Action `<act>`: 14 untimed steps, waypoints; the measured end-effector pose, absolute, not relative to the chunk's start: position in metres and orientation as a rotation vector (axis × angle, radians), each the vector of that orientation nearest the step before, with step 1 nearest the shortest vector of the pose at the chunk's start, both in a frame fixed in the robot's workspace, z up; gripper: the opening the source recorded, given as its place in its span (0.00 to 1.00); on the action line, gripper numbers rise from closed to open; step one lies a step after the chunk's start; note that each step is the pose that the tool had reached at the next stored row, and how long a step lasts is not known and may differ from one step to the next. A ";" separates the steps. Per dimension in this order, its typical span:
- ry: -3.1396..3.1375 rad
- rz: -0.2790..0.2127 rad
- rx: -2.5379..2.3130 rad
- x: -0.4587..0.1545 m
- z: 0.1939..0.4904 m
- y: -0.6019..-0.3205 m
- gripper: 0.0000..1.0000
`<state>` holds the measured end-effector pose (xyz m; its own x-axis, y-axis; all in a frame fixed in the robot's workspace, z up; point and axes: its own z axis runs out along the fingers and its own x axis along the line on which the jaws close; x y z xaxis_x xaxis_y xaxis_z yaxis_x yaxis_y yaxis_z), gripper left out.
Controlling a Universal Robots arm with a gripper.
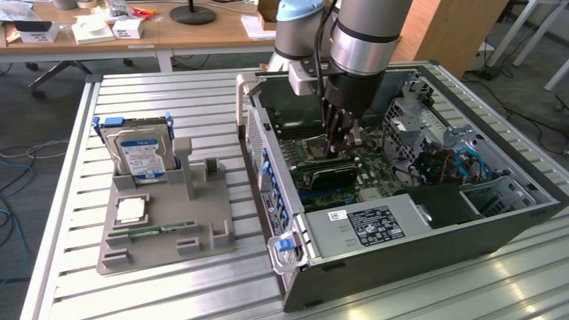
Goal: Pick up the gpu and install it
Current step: 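Press down on the gpu until it lock into place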
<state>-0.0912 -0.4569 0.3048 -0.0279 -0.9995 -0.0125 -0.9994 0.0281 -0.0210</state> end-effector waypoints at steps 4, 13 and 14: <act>2.236 -0.010 -2.174 -0.091 0.305 -0.456 0.10; 2.235 -0.010 -2.174 -0.091 0.301 -0.455 0.10; 2.235 -0.010 -2.174 -0.091 0.300 -0.455 0.10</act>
<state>-0.0913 -0.4554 0.3000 -0.0278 -0.9995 -0.0125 -0.9994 0.0281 -0.0210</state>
